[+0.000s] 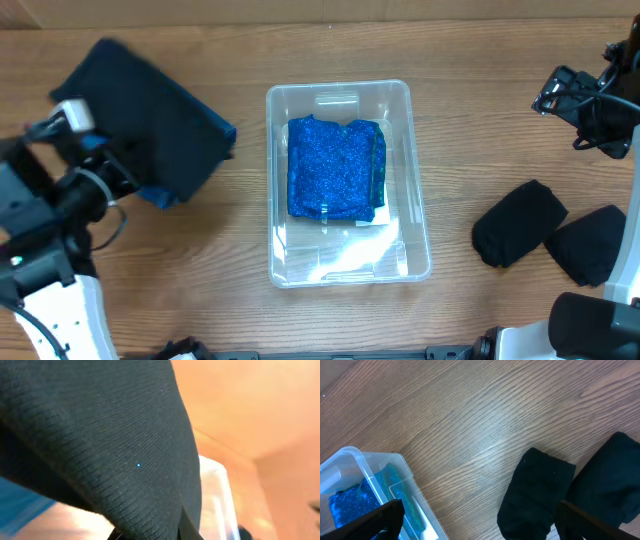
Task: Pack container
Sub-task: 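Grasp the black cloth on the left with the left gripper, then lay the black cloth into the front of the bin, release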
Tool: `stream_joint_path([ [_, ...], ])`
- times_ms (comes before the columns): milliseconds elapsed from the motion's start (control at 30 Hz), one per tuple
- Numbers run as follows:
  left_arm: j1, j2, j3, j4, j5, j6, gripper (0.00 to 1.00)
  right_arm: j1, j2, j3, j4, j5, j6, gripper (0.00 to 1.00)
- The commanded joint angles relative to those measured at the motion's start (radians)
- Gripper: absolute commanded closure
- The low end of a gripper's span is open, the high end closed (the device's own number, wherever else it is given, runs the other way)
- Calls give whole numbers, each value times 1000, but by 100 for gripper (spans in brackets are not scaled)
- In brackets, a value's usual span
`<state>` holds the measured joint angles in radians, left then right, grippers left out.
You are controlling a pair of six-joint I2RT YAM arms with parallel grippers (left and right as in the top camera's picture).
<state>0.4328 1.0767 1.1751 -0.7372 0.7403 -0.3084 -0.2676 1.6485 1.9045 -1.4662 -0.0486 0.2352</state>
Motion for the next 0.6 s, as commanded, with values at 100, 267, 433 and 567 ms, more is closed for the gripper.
stream_joint_path([
  [100, -475, 38, 97, 3, -60, 40, 96, -1, -10, -1, 4, -6, -8, 0],
  [267, -761, 228, 97, -94, -72, 363, 96, -1, -10, -1, 4, -6, -8, 0],
  [433, -802, 395, 97, -205, -124, 861, 96, -1, -10, -1, 4, -6, -8, 0],
  [567, -818, 399, 98, -217, -148, 1348, 96, -1, -10, -1, 4, -6, -8, 0],
])
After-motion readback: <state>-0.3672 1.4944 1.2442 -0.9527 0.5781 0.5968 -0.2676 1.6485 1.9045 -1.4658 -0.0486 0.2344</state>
